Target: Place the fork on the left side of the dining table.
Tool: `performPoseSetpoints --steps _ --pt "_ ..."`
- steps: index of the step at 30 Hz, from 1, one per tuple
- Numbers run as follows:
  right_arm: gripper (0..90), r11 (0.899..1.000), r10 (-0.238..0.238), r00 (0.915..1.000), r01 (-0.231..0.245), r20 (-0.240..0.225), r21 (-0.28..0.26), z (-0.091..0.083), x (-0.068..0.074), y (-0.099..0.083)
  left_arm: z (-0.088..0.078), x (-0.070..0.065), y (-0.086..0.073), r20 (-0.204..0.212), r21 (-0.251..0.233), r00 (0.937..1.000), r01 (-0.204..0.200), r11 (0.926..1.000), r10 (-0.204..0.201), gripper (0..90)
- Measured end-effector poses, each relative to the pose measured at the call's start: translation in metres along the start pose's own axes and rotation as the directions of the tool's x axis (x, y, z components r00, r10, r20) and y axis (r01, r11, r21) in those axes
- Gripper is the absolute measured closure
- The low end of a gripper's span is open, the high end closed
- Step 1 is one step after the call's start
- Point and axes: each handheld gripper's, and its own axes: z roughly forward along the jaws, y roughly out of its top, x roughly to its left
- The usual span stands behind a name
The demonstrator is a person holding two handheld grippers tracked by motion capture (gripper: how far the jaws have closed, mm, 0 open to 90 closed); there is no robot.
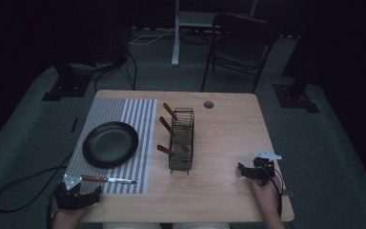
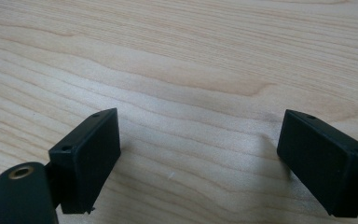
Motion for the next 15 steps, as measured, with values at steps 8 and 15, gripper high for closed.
performPoseSetpoints --steps 8,15 --pt "12.8 1.000 0.000 1.0000 0.000 0.000 0.000 0.0000 0.0000 0.0001 0.0001 0.0003 0.0003 0.003 0.001 1.0000 -0.003 1.0000 0.003 0.0" --pt "12.8 1.000 0.000 1.0000 0.000 0.000 0.000 0.0000 0.0000 0.0001 -0.0004 0.0005 0.0039 0.009 0.025 0.9999 -0.007 0.9997 0.007 1.7"
